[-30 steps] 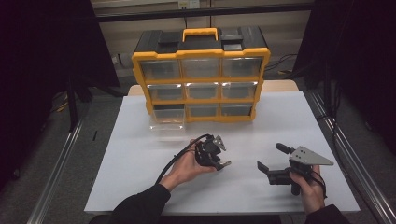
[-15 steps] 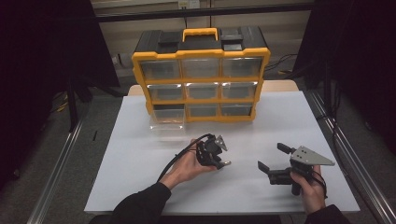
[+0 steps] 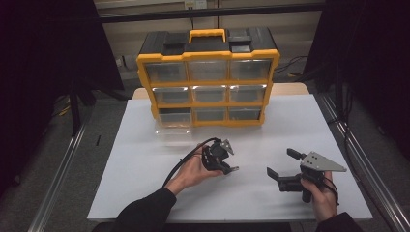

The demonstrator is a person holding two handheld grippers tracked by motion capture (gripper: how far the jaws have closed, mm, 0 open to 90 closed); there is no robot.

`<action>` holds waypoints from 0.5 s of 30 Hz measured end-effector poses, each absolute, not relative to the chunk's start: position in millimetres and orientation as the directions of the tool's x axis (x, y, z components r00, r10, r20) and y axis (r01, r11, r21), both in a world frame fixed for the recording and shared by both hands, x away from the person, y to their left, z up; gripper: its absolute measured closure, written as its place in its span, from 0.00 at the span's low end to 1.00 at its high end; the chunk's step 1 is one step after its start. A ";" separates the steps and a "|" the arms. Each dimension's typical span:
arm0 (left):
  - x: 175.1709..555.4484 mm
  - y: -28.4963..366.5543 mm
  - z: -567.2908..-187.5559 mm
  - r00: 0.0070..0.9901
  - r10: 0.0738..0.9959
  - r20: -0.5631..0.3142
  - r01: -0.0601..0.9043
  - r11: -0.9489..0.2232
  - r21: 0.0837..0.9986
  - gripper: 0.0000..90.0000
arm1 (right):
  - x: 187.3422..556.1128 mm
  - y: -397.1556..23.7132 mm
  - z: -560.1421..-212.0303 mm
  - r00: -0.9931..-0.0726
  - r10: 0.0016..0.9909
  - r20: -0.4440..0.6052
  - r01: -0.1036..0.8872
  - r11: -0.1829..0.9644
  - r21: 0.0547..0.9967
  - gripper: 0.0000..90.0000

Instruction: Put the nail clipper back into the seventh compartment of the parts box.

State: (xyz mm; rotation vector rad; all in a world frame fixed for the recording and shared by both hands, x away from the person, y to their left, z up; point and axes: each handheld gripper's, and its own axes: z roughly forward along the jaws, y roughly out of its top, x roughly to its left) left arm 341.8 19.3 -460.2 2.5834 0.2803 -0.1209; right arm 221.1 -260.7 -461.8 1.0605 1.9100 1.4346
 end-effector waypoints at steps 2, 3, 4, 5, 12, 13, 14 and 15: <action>341.2 19.3 -460.1 0.974 0.180 -0.140 0.227 -0.834 0.502 0.88 | 221.0 -261.1 -461.7 -0.558 0.828 0.046 0.275 0.133 0.952 0.00; 340.5 19.4 -459.7 0.972 0.189 -0.139 0.233 -0.834 0.500 0.88 | 220.9 -261.2 -461.7 -0.558 0.829 0.045 0.274 0.133 0.953 0.00; 340.2 19.8 -459.8 0.973 0.188 -0.136 0.231 -0.833 0.503 0.88 | 220.8 -261.2 -461.6 -0.558 0.829 0.044 0.273 0.133 0.953 0.00; 339.5 20.1 -459.9 0.971 0.193 -0.139 0.238 -0.828 0.508 0.88 | 220.8 -261.2 -461.5 -0.558 0.828 0.043 0.273 0.134 0.953 0.00; 343.0 30.4 -458.1 0.963 0.214 -0.164 0.269 -0.798 0.539 0.88 | 220.4 -260.4 -461.1 -0.561 0.827 0.040 0.271 0.138 0.953 0.00; 343.3 31.4 -456.8 0.962 0.217 -0.168 0.274 -0.801 0.532 0.88 | 220.5 -260.6 -461.2 -0.559 0.828 0.039 0.270 0.137 0.953 0.00; 343.0 31.8 -457.2 0.960 0.223 -0.168 0.279 -0.792 0.543 0.88 | 220.5 -260.7 -461.2 -0.559 0.828 0.039 0.270 0.137 0.953 0.00; 342.9 32.4 -457.1 0.957 0.221 -0.187 0.289 -0.782 0.553 0.88 | 220.5 -260.7 -461.1 -0.559 0.829 0.039 0.270 0.137 0.953 0.00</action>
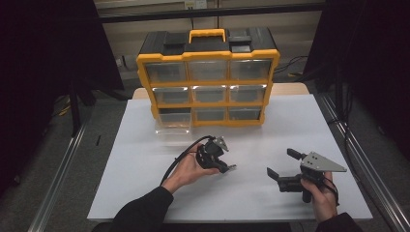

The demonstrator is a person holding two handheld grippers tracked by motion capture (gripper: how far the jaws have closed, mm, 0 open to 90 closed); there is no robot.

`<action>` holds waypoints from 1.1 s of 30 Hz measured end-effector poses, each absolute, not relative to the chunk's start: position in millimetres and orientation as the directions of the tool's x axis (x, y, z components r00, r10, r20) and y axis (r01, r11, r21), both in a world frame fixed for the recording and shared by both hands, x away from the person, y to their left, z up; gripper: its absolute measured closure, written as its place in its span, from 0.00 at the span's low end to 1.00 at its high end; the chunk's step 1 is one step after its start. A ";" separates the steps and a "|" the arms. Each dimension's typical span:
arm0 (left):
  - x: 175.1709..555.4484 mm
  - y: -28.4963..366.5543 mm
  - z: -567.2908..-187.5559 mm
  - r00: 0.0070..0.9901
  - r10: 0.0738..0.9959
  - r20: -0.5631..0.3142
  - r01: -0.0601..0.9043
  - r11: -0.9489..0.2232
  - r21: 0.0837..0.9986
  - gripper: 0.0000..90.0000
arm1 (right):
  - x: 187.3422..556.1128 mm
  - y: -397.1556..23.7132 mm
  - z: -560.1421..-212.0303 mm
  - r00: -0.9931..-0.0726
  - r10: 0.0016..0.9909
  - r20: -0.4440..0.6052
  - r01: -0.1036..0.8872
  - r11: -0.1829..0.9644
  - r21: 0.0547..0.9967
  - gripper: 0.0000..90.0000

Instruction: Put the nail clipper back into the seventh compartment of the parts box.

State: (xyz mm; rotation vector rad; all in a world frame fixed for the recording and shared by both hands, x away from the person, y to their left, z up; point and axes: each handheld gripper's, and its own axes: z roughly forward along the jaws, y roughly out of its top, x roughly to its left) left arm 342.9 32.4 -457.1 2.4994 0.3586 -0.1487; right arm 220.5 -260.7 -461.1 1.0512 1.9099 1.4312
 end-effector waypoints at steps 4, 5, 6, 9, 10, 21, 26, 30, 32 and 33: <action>342.7 34.0 -455.0 0.961 0.213 -0.179 0.277 -0.782 0.559 0.88 | 220.1 -260.6 -461.0 -0.560 0.827 0.037 0.270 0.140 0.953 0.00; 343.0 34.4 -454.9 0.961 0.206 -0.182 0.274 -0.781 0.562 0.88 | 220.0 -260.5 -460.9 -0.560 0.828 0.037 0.270 0.140 0.953 0.00; 342.6 34.6 -455.1 0.961 0.210 -0.179 0.275 -0.778 0.565 0.88 | 219.8 -260.5 -460.8 -0.560 0.828 0.037 0.270 0.139 0.953 0.00; 341.9 36.2 -454.4 0.961 0.212 -0.179 0.277 -0.772 0.572 0.88 | 219.5 -260.4 -460.7 -0.560 0.827 0.036 0.268 0.140 0.953 0.00; 342.0 36.7 -454.4 0.960 0.206 -0.190 0.279 -0.765 0.581 0.88 | 219.3 -260.4 -460.6 -0.561 0.827 0.037 0.269 0.140 0.953 0.00; 342.1 44.8 -446.4 0.959 0.211 -0.189 0.283 -0.737 0.614 0.88 | 219.1 -260.6 -460.6 -0.560 0.828 0.037 0.268 0.139 0.953 0.00; 342.6 48.8 -442.7 0.961 0.220 -0.169 0.277 -0.734 0.620 0.88 | 219.1 -260.7 -460.8 -0.558 0.829 0.039 0.269 0.137 0.953 0.00; 342.3 52.8 -439.7 0.962 0.219 -0.163 0.272 -0.725 0.633 0.88 | 219.3 -261.0 -460.7 -0.559 0.829 0.038 0.267 0.137 0.954 0.00; 341.1 54.1 -438.9 0.960 0.222 -0.168 0.278 -0.713 0.644 0.88 | 219.3 -260.6 -460.6 -0.559 0.828 0.038 0.268 0.137 0.954 0.00; 341.3 55.2 -438.1 0.963 0.217 -0.160 0.268 -0.720 0.640 0.88 | 219.3 -260.4 -460.6 -0.561 0.827 0.040 0.269 0.137 0.953 0.00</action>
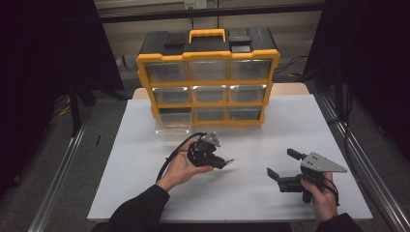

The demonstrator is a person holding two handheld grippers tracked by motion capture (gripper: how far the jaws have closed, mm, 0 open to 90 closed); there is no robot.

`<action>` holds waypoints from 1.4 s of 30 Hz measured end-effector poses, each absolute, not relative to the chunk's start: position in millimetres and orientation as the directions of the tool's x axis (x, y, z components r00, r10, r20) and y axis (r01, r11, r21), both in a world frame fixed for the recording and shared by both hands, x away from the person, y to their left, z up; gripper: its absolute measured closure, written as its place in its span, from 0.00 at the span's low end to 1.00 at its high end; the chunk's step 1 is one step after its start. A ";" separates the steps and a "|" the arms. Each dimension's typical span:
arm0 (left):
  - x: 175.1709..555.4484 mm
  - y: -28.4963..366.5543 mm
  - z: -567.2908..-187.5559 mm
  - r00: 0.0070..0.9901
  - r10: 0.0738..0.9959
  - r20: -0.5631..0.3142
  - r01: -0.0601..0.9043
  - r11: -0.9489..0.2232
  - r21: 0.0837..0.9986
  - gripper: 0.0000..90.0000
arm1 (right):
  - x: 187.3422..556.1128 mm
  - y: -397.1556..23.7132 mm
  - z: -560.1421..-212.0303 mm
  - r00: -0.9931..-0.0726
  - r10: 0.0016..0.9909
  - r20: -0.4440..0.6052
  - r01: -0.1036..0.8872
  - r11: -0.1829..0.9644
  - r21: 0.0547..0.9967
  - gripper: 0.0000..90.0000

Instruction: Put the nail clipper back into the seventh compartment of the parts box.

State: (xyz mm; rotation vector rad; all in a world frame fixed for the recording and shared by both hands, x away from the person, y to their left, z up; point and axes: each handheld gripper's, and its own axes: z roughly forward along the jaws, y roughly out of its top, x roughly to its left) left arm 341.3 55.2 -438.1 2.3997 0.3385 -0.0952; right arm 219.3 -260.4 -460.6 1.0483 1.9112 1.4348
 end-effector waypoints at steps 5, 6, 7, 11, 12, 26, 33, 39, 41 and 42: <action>339.1 57.8 -435.8 0.965 0.214 -0.152 0.261 -0.718 0.646 0.88 | 219.5 -260.6 -460.7 -0.562 0.826 0.040 0.268 0.136 0.954 0.00; 338.7 58.0 -435.5 0.963 0.219 -0.156 0.268 -0.716 0.645 0.88 | 219.5 -260.6 -460.6 -0.563 0.825 0.041 0.268 0.136 0.954 0.00; 338.7 58.5 -435.7 0.963 0.216 -0.164 0.270 -0.712 0.648 0.88 | 219.2 -260.6 -460.5 -0.560 0.827 0.041 0.270 0.136 0.953 0.00; 338.8 61.3 -433.2 0.967 0.203 -0.153 0.254 -0.713 0.653 0.88 | 219.4 -260.7 -460.5 -0.563 0.826 0.040 0.268 0.136 0.954 0.00; 337.7 61.3 -433.2 0.963 0.212 -0.165 0.267 -0.698 0.664 0.88 | 219.6 -260.7 -460.6 -0.564 0.825 0.039 0.266 0.137 0.954 0.00; 338.9 74.2 -422.1 0.957 0.230 -0.174 0.287 -0.688 0.667 0.88 | 219.3 -260.6 -460.4 -0.563 0.826 0.039 0.267 0.137 0.954 0.00; 339.4 78.3 -419.9 0.959 0.225 -0.173 0.281 -0.658 0.699 0.88 | 219.3 -259.4 -460.2 -0.566 0.824 0.035 0.265 0.141 0.954 0.00; 340.9 81.6 -415.1 0.959 0.229 -0.167 0.278 -0.648 0.709 0.88 | 218.5 -260.6 -460.3 -0.565 0.824 0.038 0.269 0.140 0.953 0.00; 341.5 83.8 -413.4 0.961 0.224 -0.164 0.273 -0.650 0.709 0.88 | 218.6 -260.9 -460.2 -0.564 0.825 0.035 0.264 0.141 0.954 0.00; 340.7 84.0 -413.7 0.958 0.233 -0.167 0.280 -0.637 0.718 0.88 | 218.7 -260.9 -460.0 -0.564 0.825 0.035 0.264 0.139 0.954 0.00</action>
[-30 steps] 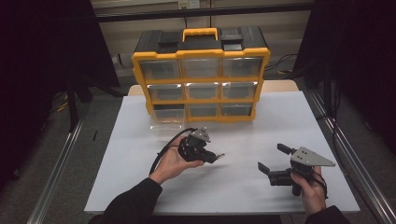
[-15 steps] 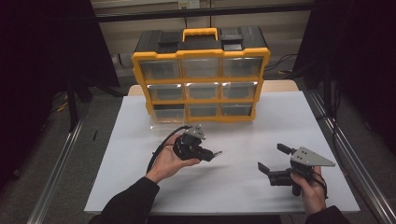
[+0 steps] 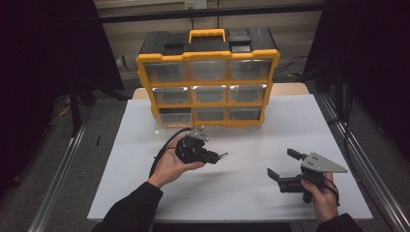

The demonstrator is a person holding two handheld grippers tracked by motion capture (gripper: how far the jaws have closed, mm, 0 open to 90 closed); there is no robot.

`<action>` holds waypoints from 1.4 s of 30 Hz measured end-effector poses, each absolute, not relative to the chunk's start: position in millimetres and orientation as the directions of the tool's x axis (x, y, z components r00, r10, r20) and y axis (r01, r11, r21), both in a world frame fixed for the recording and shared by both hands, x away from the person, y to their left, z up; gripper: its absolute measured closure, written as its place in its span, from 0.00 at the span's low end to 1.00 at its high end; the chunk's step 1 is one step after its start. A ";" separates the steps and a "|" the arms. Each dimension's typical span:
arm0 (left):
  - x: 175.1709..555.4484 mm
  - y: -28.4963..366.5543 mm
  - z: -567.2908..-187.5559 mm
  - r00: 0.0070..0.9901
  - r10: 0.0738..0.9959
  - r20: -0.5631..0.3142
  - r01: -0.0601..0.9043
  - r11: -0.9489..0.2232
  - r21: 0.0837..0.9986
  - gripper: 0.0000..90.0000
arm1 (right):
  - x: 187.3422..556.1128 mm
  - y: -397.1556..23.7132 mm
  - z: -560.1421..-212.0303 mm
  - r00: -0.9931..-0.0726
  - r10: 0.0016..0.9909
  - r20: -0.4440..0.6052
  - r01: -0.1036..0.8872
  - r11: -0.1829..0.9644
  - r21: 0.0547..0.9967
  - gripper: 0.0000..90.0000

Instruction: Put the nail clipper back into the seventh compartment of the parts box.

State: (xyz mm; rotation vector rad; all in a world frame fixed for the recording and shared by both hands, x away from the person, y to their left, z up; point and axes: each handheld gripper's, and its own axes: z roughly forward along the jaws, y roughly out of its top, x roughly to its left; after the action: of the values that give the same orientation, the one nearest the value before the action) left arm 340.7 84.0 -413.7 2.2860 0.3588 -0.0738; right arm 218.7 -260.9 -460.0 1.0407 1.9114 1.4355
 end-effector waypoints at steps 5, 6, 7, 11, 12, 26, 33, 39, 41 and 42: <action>341.7 88.9 -410.3 0.961 0.227 -0.160 0.271 -0.642 0.717 0.88 | 218.5 -260.2 -459.7 -0.567 0.823 0.032 0.261 0.143 0.955 0.00; 341.7 89.9 -409.0 0.959 0.228 -0.166 0.276 -0.638 0.719 0.88 | 218.5 -260.2 -459.7 -0.567 0.823 0.032 0.261 0.143 0.955 0.00; 341.3 90.4 -408.3 0.959 0.234 -0.162 0.277 -0.635 0.721 0.88 | 218.6 -260.4 -459.7 -0.566 0.823 0.032 0.261 0.143 0.955 0.00; 344.7 94.7 -407.8 0.951 0.263 -0.160 0.295 -0.627 0.722 0.88 | 218.9 -260.4 -460.0 -0.567 0.823 0.029 0.259 0.144 0.955 0.00; 345.6 95.7 -408.5 0.952 0.263 -0.153 0.290 -0.625 0.725 0.88 | 218.9 -260.1 -460.0 -0.568 0.822 0.031 0.261 0.144 0.955 0.00; 349.5 107.3 -400.5 0.938 0.298 -0.175 0.325 -0.588 0.741 0.88 | 219.0 -260.0 -460.1 -0.568 0.822 0.034 0.263 0.142 0.954 0.00; 352.1 115.4 -395.4 0.934 0.315 -0.166 0.329 -0.583 0.743 0.88 | 219.1 -260.1 -460.1 -0.568 0.822 0.036 0.265 0.141 0.954 0.00; 353.7 121.3 -389.9 0.932 0.330 -0.150 0.326 -0.578 0.748 0.88 | 219.0 -259.7 -460.0 -0.569 0.821 0.035 0.263 0.142 0.954 0.00; 354.6 124.1 -388.1 0.930 0.333 -0.154 0.329 -0.569 0.754 0.88 | 218.9 -259.7 -460.0 -0.569 0.822 0.035 0.263 0.142 0.954 0.00; 355.3 125.9 -386.8 0.931 0.333 -0.149 0.324 -0.567 0.757 0.88 | 218.8 -259.7 -460.0 -0.569 0.822 0.035 0.263 0.142 0.954 0.00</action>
State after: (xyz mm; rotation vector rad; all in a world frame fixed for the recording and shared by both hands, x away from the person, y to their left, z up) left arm 355.3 125.9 -386.8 2.2121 0.4633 0.0131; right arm 218.8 -259.7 -460.0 1.0360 1.9161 1.4376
